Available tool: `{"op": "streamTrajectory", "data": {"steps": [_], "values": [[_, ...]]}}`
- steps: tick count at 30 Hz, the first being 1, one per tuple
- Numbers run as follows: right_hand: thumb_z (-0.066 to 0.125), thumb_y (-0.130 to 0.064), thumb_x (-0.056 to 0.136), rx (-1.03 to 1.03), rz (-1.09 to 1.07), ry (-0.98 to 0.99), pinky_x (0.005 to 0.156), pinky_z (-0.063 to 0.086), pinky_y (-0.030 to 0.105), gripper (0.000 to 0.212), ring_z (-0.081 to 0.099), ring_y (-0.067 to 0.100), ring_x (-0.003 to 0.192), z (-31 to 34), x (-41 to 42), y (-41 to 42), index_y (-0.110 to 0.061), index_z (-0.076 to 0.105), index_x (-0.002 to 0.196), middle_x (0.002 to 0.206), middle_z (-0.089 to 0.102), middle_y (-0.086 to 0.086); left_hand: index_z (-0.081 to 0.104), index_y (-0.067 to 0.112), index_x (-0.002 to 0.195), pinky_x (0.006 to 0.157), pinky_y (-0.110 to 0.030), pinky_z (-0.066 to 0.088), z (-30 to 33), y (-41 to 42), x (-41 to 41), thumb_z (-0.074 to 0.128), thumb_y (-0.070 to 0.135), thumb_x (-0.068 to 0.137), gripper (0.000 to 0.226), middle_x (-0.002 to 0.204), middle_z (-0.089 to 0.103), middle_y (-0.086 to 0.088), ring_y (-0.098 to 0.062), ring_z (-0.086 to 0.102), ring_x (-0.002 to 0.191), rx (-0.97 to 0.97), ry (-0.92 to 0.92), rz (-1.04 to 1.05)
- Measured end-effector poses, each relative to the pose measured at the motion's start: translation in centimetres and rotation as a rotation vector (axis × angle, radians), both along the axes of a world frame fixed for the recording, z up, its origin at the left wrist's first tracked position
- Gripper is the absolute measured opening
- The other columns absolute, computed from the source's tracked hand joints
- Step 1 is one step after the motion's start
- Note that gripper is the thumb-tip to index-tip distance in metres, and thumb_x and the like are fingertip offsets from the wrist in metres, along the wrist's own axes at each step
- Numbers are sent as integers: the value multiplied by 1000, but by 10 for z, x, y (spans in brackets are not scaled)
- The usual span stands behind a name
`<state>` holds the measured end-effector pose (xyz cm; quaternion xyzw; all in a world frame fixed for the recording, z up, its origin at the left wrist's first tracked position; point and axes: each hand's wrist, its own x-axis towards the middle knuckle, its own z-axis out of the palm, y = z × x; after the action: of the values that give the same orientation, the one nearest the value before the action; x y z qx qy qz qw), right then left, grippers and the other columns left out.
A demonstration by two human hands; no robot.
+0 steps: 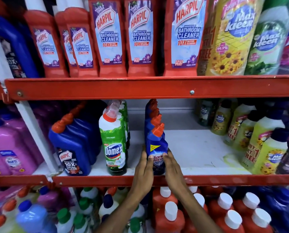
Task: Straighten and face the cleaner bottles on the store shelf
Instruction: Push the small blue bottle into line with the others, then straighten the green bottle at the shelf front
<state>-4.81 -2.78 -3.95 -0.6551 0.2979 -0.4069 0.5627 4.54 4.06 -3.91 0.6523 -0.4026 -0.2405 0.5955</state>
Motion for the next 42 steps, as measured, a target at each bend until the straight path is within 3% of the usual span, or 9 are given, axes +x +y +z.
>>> {"op": "streamTrajectory", "data": {"steps": [6, 10, 15, 18, 23, 29, 33, 37, 42], "values": [[39, -26, 106, -89, -269, -134, 85, 41, -5, 45, 51, 3, 129, 8, -3, 23, -25, 39, 151, 151, 48, -7, 27, 26, 159, 126, -38, 35, 8, 15, -1, 44, 31, 108, 54, 167, 34, 3, -10, 37, 151, -85, -36, 17], [45, -32, 95, -374, -558, -306, 84, 47, 6, 24, 64, 6, 108, 15, -3, 48, -30, 60, 114, 114, 66, -15, 59, 38, 133, 104, -19, 50, 12, 57, 12, 52, 42, 98, 36, 139, 60, 19, -8, 58, 131, -397, -236, 296], [41, -35, 100, -426, -186, -76, 93, 46, 10, 32, 62, -1, 116, 17, 43, 84, -33, 63, 123, 123, 66, -21, 52, 26, 137, 108, -14, 40, 16, 82, 58, 59, 33, 94, 44, 138, 53, 14, -2, 51, 132, -457, -232, 523], [35, -39, 105, -277, -6, 23, 96, 27, -8, 38, 33, -33, 125, 14, 76, 88, -46, 36, 142, 139, 37, -48, 32, 29, 154, 120, -31, 35, 17, 81, 77, 58, 48, 91, 71, 160, 40, 12, -2, 41, 145, -233, -163, 394], [31, -25, 109, -109, 26, 129, 118, 24, 17, 43, 36, -5, 139, 6, 106, 81, -27, 33, 152, 160, 37, -5, 48, 30, 136, 104, -53, 54, 14, 74, 101, 64, 42, 95, 45, 129, 69, 1, -17, 67, 120, -122, -193, 232], [30, -26, 109, -121, -23, 142, 124, 29, 39, 46, 39, 10, 145, -3, 115, 81, -25, 33, 155, 160, 41, -1, 49, 25, 134, 97, -51, 59, 14, 76, 110, 62, 38, 94, 44, 121, 72, 7, -8, 70, 113, -201, -204, 186], [31, -24, 109, -131, -23, 115, 125, 29, 35, 47, 39, 10, 146, 0, 115, 82, -20, 32, 155, 160, 41, 2, 48, 22, 136, 95, -49, 59, 14, 77, 110, 63, 29, 100, 39, 119, 72, 10, -4, 69, 109, -218, -238, 174], [37, -33, 105, -224, -208, -27, 104, 30, -2, 50, 38, -19, 134, 5, 114, 98, -22, 37, 153, 157, 40, -10, 42, 22, 149, 108, -34, 53, 18, 89, 108, 65, 31, 98, 57, 141, 63, 8, -3, 61, 128, -244, -279, 165], [42, -28, 98, -421, -415, -245, 90, 51, 16, 30, 68, 11, 110, 9, 122, 130, -27, 65, 117, 116, 71, -9, 63, 25, 125, 106, -24, 47, 10, 142, 129, 65, 31, 92, 33, 129, 65, 10, -12, 62, 123, -544, -443, 478]]}}
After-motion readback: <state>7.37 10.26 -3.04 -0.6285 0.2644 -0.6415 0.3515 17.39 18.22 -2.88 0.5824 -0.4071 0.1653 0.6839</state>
